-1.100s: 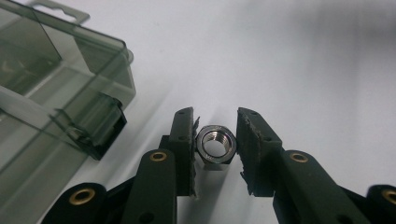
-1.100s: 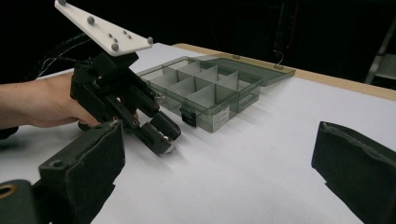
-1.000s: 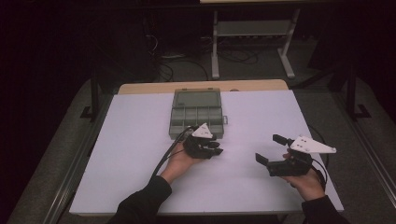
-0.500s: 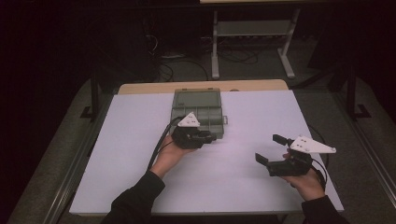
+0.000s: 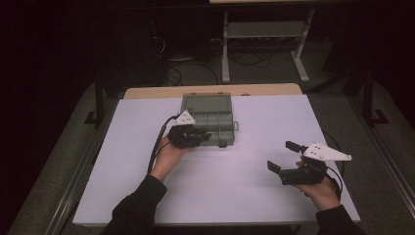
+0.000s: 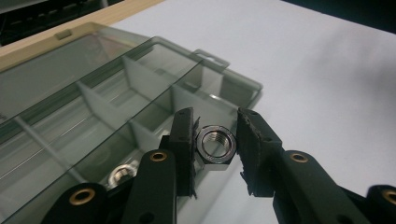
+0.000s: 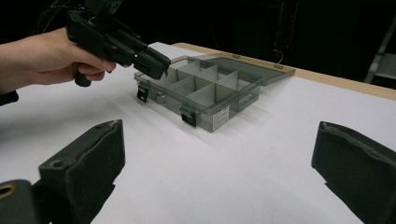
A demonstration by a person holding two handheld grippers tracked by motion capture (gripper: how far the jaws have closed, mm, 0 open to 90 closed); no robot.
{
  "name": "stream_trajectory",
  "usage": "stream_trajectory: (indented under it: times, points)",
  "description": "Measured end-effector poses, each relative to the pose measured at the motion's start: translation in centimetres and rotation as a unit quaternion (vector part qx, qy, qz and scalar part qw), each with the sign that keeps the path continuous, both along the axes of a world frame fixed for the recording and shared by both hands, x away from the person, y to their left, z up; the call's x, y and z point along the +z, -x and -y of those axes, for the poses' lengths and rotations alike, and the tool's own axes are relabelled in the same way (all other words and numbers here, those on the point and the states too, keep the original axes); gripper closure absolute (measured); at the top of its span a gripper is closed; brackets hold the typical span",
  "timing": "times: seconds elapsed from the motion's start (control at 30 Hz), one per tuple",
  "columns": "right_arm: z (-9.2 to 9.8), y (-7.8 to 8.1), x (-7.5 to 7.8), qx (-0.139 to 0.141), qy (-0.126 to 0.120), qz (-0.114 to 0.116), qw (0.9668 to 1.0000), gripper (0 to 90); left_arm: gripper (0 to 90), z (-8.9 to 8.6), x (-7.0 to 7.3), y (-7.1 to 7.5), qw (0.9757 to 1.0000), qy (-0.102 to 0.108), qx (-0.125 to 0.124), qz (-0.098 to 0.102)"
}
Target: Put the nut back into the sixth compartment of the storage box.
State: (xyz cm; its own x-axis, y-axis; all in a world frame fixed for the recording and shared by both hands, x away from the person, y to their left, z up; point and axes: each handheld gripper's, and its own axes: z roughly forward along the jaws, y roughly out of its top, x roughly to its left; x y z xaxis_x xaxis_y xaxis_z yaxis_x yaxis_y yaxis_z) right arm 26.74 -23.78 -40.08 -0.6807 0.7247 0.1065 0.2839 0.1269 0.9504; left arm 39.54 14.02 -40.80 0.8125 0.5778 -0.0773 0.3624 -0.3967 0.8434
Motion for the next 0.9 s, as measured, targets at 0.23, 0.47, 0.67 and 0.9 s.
stream_trajectory:
  times: [0.23, 0.47, 0.67, 0.9]
  points:
    - [0.1, 0.0, 0.0, -0.001, 0.001, 0.001, 1.0000, 2.3, 67.7, -1.2, -0.6, -0.9, 0.9998, -0.001, 0.021, -0.005]
    - [0.3, 0.1, 0.0, -0.003, 0.000, 0.003, 1.0000, 2.3, 60.8, -1.5, -0.9, -1.1, 0.9994, 0.013, 0.031, -0.012]
    - [0.3, 0.1, 0.0, -0.004, -0.001, 0.003, 1.0000, 2.3, 53.2, -1.8, 0.0, -0.5, 0.9994, 0.022, 0.025, -0.009]
    - [0.3, 0.1, 0.1, -0.004, -0.003, 0.004, 1.0000, 2.3, 36.4, -2.9, 1.7, 1.7, 0.9987, 0.049, 0.011, -0.006]
